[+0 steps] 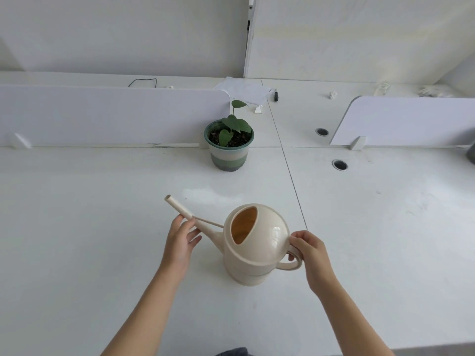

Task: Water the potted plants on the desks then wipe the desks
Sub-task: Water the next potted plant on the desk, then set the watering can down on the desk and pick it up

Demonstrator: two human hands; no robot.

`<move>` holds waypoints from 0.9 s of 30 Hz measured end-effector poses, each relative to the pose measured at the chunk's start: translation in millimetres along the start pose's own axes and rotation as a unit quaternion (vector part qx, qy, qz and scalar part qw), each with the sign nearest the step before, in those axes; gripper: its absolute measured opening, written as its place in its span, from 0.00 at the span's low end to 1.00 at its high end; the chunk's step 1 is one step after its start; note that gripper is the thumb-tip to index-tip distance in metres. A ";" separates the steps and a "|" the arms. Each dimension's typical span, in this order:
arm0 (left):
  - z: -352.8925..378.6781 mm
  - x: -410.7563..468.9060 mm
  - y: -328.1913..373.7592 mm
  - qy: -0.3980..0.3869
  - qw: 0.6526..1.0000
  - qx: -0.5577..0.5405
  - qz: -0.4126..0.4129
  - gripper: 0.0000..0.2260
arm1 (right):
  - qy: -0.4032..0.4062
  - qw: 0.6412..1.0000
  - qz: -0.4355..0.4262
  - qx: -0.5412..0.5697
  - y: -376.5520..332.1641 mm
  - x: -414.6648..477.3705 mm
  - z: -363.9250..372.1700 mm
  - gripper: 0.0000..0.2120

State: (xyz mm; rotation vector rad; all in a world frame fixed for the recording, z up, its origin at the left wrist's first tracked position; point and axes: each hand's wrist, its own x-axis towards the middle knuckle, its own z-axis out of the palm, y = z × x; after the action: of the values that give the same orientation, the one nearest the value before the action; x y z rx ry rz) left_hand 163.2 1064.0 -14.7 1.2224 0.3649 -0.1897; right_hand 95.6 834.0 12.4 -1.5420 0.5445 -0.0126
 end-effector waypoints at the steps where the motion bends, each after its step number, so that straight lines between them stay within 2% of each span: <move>1: -7.5 -2.1 2.0 0.009 1.000 -0.003 0.007 0.11 | -0.014 1.000 0.001 -0.003 -0.8 0.6 5.9 0.09; 6: -42.4 -17.1 10.0 0.057 0.998 -0.008 0.031 0.10 | -0.084 0.996 -0.002 -0.022 0.2 1.9 31.7 0.09; 11: -66.9 -33.1 10.9 0.108 0.993 -0.019 0.040 0.15 | -0.131 0.991 0.004 -0.031 5.7 2.9 53.0 0.05; 20: -81.1 -40.5 6.1 0.150 0.988 -0.032 0.025 0.11 | -0.165 0.985 0.005 -0.040 12.9 3.1 68.2 0.05; 23: -80.5 -42.0 5.2 0.152 0.988 -0.006 0.020 0.14 | -0.174 0.984 -0.001 -0.048 16.1 3.3 67.4 0.04; 27: -75.9 -49.3 8.7 0.182 0.979 0.094 0.017 0.18 | -0.184 0.980 -0.010 -0.079 16.1 5.7 62.9 0.03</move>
State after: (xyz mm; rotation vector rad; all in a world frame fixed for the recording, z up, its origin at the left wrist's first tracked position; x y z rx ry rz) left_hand 107.4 1135.7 -11.0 1.4527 0.6555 0.0328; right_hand 116.7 891.9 -8.7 -1.6558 0.2381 0.3018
